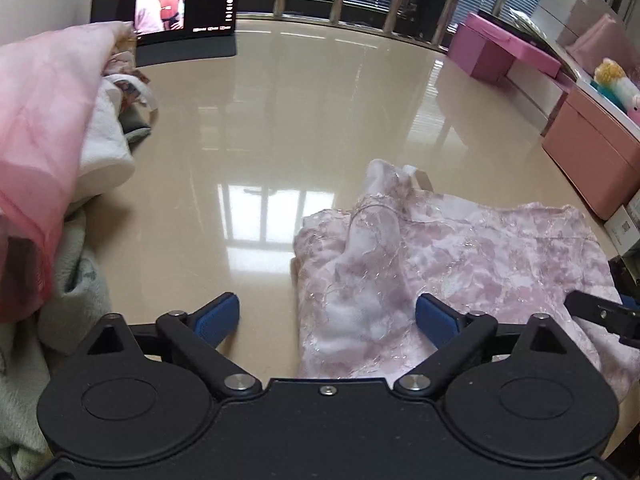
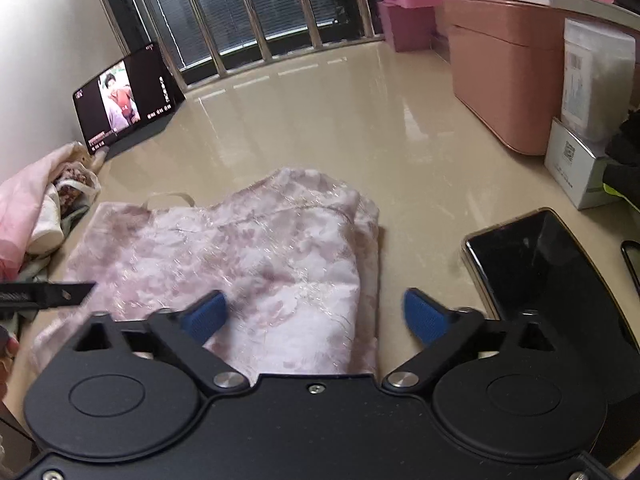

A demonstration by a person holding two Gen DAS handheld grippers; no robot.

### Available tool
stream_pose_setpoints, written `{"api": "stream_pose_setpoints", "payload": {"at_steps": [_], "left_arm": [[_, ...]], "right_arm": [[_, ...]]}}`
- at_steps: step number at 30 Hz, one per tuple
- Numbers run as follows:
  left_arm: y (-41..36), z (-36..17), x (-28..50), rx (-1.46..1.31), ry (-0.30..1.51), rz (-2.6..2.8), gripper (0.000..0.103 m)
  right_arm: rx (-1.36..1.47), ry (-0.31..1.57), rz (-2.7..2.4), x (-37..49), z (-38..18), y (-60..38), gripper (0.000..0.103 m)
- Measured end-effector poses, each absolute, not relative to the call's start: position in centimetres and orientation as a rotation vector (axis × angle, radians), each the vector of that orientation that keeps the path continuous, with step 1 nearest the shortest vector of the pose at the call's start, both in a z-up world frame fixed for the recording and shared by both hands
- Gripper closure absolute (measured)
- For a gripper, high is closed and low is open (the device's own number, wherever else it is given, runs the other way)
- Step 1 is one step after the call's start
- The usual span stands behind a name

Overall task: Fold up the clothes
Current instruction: 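Grasp the dress corner with the right gripper and lift it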

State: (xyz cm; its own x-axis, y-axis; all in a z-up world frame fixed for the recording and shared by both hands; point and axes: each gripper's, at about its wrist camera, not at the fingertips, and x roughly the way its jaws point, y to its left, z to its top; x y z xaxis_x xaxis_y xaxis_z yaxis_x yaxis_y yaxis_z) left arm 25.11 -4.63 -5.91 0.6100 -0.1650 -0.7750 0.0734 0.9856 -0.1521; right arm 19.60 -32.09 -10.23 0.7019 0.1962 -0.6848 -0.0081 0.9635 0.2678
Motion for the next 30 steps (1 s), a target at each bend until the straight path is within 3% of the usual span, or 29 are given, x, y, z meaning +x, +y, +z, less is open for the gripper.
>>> {"api": "stream_pose_setpoints", "payload": {"at_steps": [5,8,10,12,14,15,16,18,24,30], "left_arm": [[-6.1,-5.9,25.1,-0.047,0.884,-0.149,0.019],[-6.8,-5.8,25.0,-0.017,0.866,-0.163,0.029],[-7.3,-5.7,24.8,-0.001,0.855,-0.178,0.042],[-7.6,-5.7,24.6,0.005,0.847,-0.190,0.049],[-7.7,-5.7,24.5,-0.001,0.841,-0.208,0.063],[-7.4,-5.7,24.4,-0.026,0.844,-0.230,0.076],[-7.2,-5.6,24.3,-0.050,0.846,-0.251,0.083],[-6.7,-5.4,24.2,-0.081,0.839,-0.269,0.089],[-5.5,-2.4,24.7,-0.126,0.744,-0.282,0.094],[-5.4,3.7,26.6,-0.130,0.593,-0.291,0.094]], "right_arm": [[0.255,0.775,0.135,19.8,-10.2,-31.6,0.026],[0.251,0.767,0.137,19.8,-10.2,-31.5,0.033],[0.260,0.763,0.147,19.8,-10.2,-31.5,0.048],[0.273,0.764,0.158,19.8,-10.3,-31.5,0.056],[0.298,0.770,0.175,19.8,-10.3,-31.6,0.064],[0.318,0.771,0.186,19.8,-10.3,-31.7,0.072],[0.339,0.772,0.198,19.8,-10.3,-31.8,0.080],[0.376,0.767,0.213,19.7,-10.3,-32.1,0.085],[0.427,0.708,0.246,19.7,-8.9,-32.7,0.091],[0.424,0.573,0.306,21.5,-3.7,-32.8,0.091]]}}
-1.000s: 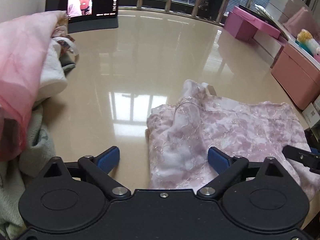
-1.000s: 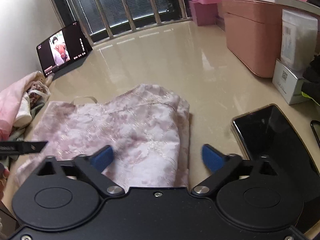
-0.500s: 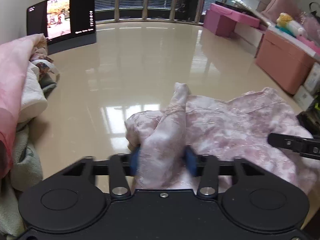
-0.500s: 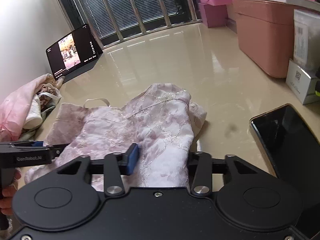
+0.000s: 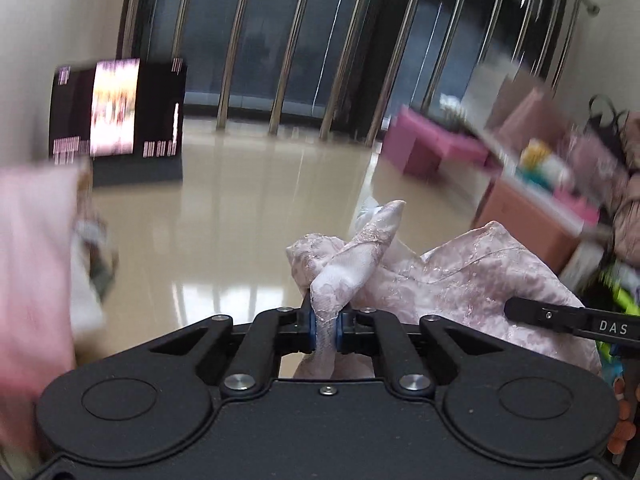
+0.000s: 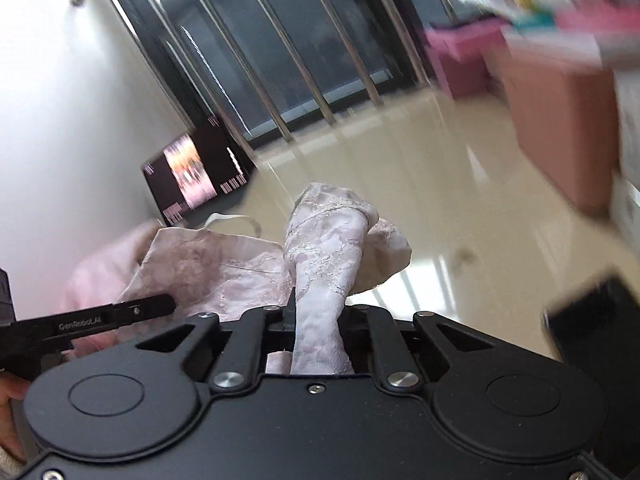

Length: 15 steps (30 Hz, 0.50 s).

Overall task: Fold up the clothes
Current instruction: 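Grasp the dress corner with the right gripper and lift it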

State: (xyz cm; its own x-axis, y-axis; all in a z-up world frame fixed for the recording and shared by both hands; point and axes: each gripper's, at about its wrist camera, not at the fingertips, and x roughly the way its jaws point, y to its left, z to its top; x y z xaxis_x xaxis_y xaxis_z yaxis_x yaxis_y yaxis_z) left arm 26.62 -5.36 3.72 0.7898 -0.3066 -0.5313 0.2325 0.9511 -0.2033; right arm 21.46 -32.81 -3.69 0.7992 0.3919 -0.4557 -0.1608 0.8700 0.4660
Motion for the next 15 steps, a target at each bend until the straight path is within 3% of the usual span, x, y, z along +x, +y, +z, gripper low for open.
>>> {"api": "stream_pose_setpoints", "payload": {"at_steps": [8,15], "left_arm": [[-6.2,11.2,34.5,-0.144,0.450,-0.296,0.094],[-6.5,10.3,46.8,-0.210,0.491,-0.278,0.094]], "right_arm": [[0.357,0.384,0.306,28.4,4.9,-33.6,0.091],[0.309,0.407,0.230,40.4,5.6,-34.2,0.091]]}}
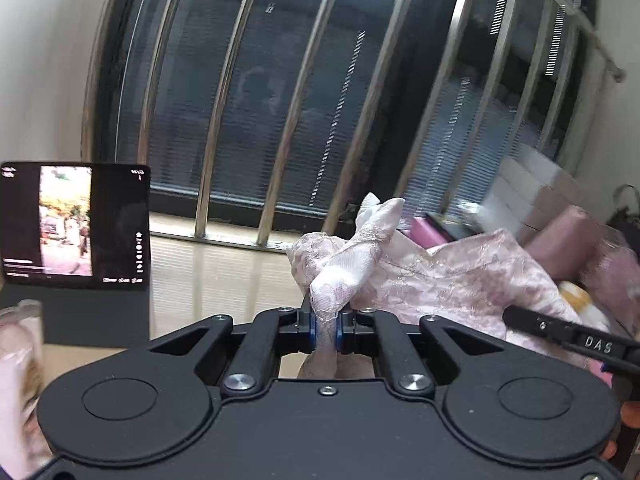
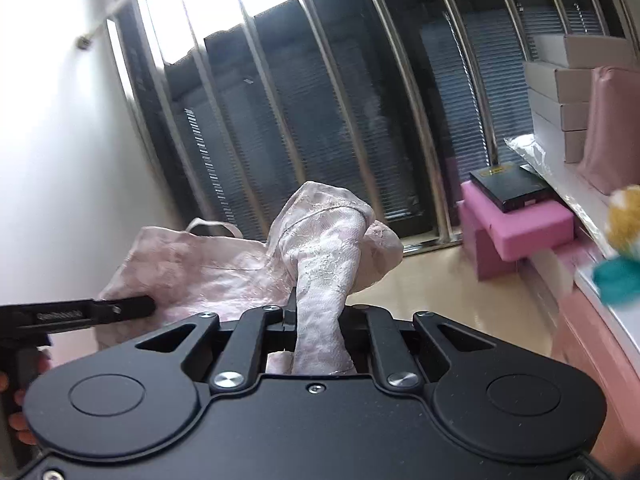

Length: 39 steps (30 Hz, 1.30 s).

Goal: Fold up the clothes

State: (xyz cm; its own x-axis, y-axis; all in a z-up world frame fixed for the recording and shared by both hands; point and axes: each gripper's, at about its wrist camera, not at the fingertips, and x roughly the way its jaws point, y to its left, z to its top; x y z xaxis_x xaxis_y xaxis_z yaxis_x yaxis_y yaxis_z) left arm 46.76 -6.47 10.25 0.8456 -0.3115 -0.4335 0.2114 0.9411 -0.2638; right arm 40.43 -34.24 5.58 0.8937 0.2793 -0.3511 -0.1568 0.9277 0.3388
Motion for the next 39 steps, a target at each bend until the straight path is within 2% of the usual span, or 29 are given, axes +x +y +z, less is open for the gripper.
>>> {"api": "stream_pose_setpoints", "payload": {"at_steps": [8,17,18,19,20,21,22,25,27,28,29,30,34,39], "left_arm": [[-6.7,2.6,59.5,-0.232,0.619,-0.240,0.094],[-7.2,-4.9,66.7,-0.244,0.721,-0.210,0.094],[-7.2,-5.7,67.0,-0.240,0.738,-0.190,0.092],[-7.1,-6.3,67.2,-0.239,0.751,-0.169,0.079],[-6.7,-6.3,67.1,-0.241,0.747,-0.139,0.070],[-6.3,-6.3,67.1,-0.244,0.740,-0.109,0.055],[-5.8,-5.7,66.6,-0.256,0.697,-0.085,0.044],[-4.1,-3.4,64.2,-0.320,0.506,-0.094,0.038],[-4.4,-2.9,63.5,-0.308,0.489,-0.132,0.041],[-4.8,-2.8,63.4,-0.289,0.499,-0.149,0.056],[-5.4,-3.3,63.7,-0.259,0.540,-0.151,0.066],[-5.9,-3.8,64.0,-0.229,0.581,-0.154,0.081],[-6.6,-7.1,64.9,-0.183,0.725,-0.081,0.086],[-7.6,-6.8,65.0,-0.128,0.732,-0.046,0.083]], "right_arm": [[0.314,0.495,0.152,52.9,-1.2,-34.8,0.091],[0.310,0.613,0.114,62.0,-9.4,-35.5,0.089],[0.312,0.620,0.110,62.3,-10.1,-35.6,0.082],[0.317,0.625,0.102,62.5,-10.6,-35.7,0.068],[0.324,0.632,0.083,62.6,-11.1,-36.0,0.057],[0.329,0.630,0.057,62.2,-11.1,-36.3,0.039],[0.327,0.603,0.035,61.7,-10.8,-36.7,0.034],[0.319,0.497,-0.016,60.0,-9.3,-37.8,0.034],[0.312,0.438,-0.004,59.0,-8.3,-37.8,0.035],[0.301,0.430,0.023,58.7,-7.9,-37.3,0.050],[0.285,0.438,0.050,58.5,-7.8,-36.7,0.065],[0.263,0.455,0.062,58.4,-7.9,-36.0,0.088],[0.174,0.576,0.041,59.3,-10.2,-33.5,0.088],[0.131,0.607,0.006,60.1,-12.4,-32.5,0.088]]}}
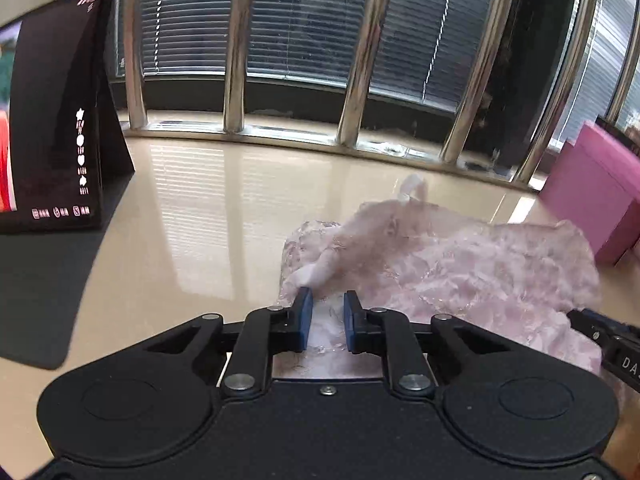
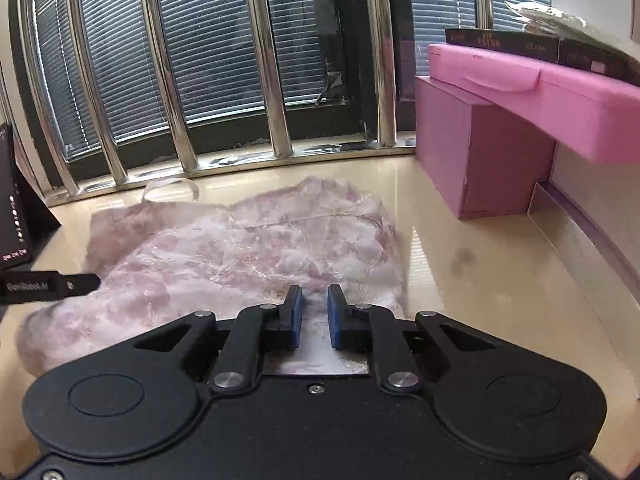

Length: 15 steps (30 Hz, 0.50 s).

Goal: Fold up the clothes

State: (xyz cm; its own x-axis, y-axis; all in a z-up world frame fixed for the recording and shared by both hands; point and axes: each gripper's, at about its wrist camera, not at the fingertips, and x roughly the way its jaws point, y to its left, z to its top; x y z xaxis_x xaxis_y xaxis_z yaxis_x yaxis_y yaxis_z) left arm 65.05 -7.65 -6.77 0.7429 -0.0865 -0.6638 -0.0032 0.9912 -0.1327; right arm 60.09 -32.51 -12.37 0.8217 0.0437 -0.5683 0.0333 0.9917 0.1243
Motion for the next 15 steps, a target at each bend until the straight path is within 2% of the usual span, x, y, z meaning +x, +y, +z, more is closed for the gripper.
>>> {"api": "stream_pose_setpoints", "payload": {"at_steps": [2,3,4,5,6,7,15], "left_arm": [[-7.7,-5.4,64.7,-0.145,0.743,-0.043,0.072],[-7.5,-4.3,64.1,-0.165,0.718,-0.049,0.053],[-7.5,-3.7,63.8,-0.173,0.691,-0.051,0.029],[-7.4,-2.8,62.9,-0.170,0.655,-0.040,0.018],[-7.3,-1.9,62.0,-0.168,0.620,-0.029,0.000],[-7.2,-1.3,61.3,-0.162,0.597,-0.015,0.000],[-5.5,0.1,54.3,-0.141,0.624,0.007,0.000]], "right_arm": [[0.123,0.623,0.012,60.0,-11.6,-32.6,0.077],[0.127,0.620,0.015,59.8,-10.9,-33.1,0.055],[0.134,0.591,0.021,59.4,-9.9,-33.3,0.033],[0.132,0.554,0.025,58.3,-8.9,-33.5,0.025],[0.125,0.524,0.024,57.3,-8.1,-33.5,0.007],[0.119,0.519,0.030,56.8,-7.6,-33.3,0.000],[0.052,0.572,0.024,51.0,-7.0,-30.2,0.000]]}}
